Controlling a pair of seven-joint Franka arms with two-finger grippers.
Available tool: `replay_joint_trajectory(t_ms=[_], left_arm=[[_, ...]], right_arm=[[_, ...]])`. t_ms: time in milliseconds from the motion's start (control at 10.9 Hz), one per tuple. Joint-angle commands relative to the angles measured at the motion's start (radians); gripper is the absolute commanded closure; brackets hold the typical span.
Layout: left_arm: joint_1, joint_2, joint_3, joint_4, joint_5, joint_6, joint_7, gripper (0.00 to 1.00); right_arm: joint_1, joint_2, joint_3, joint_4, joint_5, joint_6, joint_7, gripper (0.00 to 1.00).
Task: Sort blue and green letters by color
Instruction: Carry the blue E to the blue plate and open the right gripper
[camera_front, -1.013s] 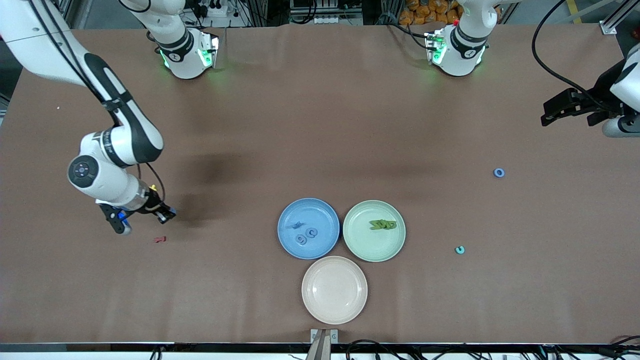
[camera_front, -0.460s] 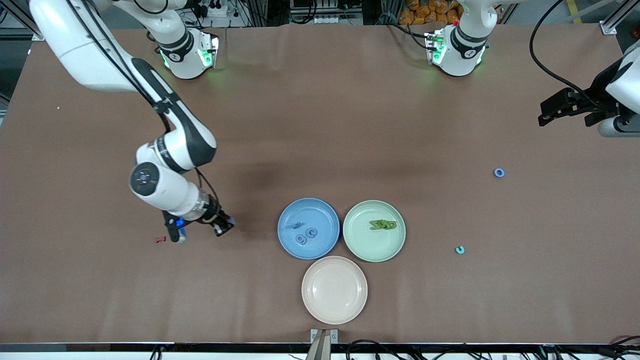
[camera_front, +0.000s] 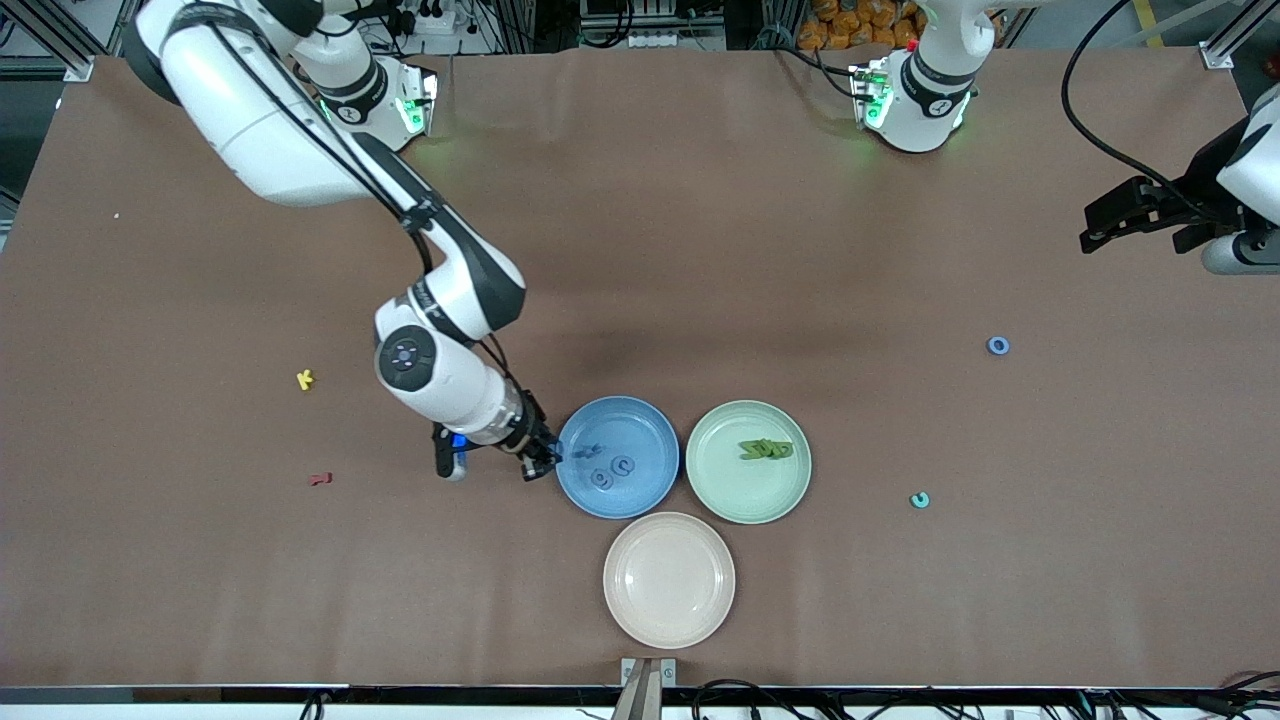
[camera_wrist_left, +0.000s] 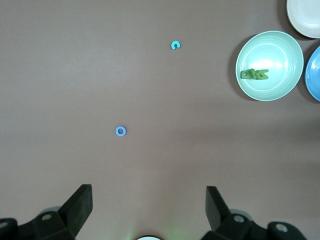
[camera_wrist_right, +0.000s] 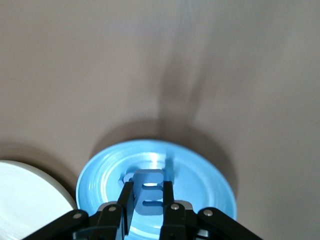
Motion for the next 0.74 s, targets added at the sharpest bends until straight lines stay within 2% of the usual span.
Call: replay_joint_trajectory(t_ms=[0,184,276,368,460,644], left_arm=[[-0.006,0.003,0.014,0.005,-0.013,0.006,0.024,0.00],[-0.002,0.009,0.014,0.005,-0.013,0.019,0.024,0.00],[0.002,0.015,0.014,0.005,-0.014,0.021,0.024,0.00],[0.002,0.018,0.014,0.005,-0.013,0.022,0.024,0.00],[0.004,0.018,0.014,0.005,-0.013,0.027,0.024,0.00],[0.004,0.018,0.014,0.004,-0.016,0.038,0.024,0.00]], right_arm=[[0.112,0.063,-0.077,0.086,0.001,0.007,0.162,0.98],[0.192,0.063,-0.147,0.086,0.001,0.009,0.222,0.58],[0.221,0.063,-0.178,0.086,-0.006,0.007,0.222,0.34],[0.238,0.060,-0.197,0.086,-0.018,0.004,0.219,0.03],[0.243,0.055,-0.204,0.086,-0.056,-0.001,0.215,0.00],[0.219,0.026,-0.205,0.046,-0.134,-0.020,0.160,0.00]])
